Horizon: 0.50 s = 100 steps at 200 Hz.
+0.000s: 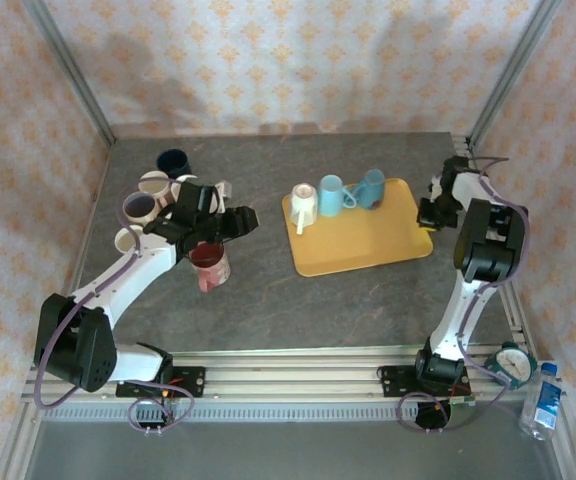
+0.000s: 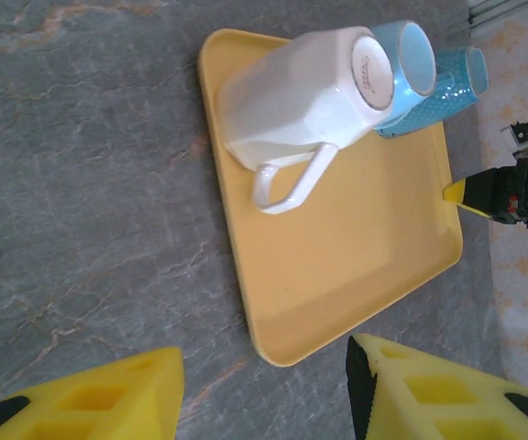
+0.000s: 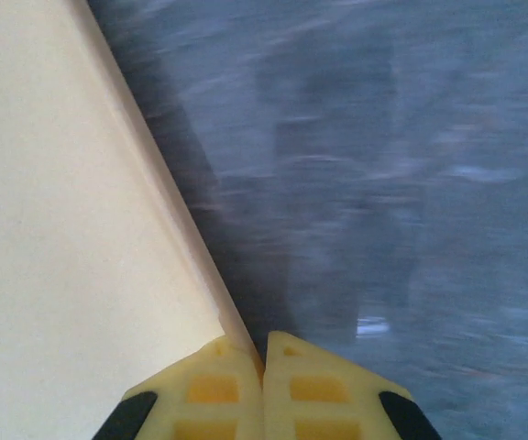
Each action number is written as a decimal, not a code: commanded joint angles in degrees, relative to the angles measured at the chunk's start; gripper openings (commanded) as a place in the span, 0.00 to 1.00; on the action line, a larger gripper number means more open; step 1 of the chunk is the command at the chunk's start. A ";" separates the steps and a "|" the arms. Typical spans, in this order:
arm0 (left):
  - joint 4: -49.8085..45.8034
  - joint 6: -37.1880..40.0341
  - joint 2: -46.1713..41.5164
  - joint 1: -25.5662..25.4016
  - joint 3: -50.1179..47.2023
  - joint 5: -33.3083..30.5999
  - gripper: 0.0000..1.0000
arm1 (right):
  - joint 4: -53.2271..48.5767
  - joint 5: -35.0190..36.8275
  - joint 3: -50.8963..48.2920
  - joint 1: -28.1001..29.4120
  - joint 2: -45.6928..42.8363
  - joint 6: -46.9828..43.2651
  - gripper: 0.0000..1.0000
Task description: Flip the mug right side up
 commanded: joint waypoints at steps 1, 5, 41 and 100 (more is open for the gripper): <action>-0.20 0.03 0.24 -0.51 2.42 -0.44 0.50 | 1.95 9.63 -0.62 -2.08 -1.91 4.43 0.00; -0.08 -0.02 0.29 -0.56 2.42 -0.47 0.50 | 1.99 10.15 -0.70 -1.97 -1.98 4.35 0.00; -0.72 0.10 0.23 -0.70 2.08 -0.72 0.50 | 5.26 14.10 -2.81 -0.33 -6.00 4.09 0.38; -3.62 2.50 -1.68 -0.62 2.88 -1.88 0.50 | 7.35 18.69 -6.13 11.14 -19.08 9.61 0.48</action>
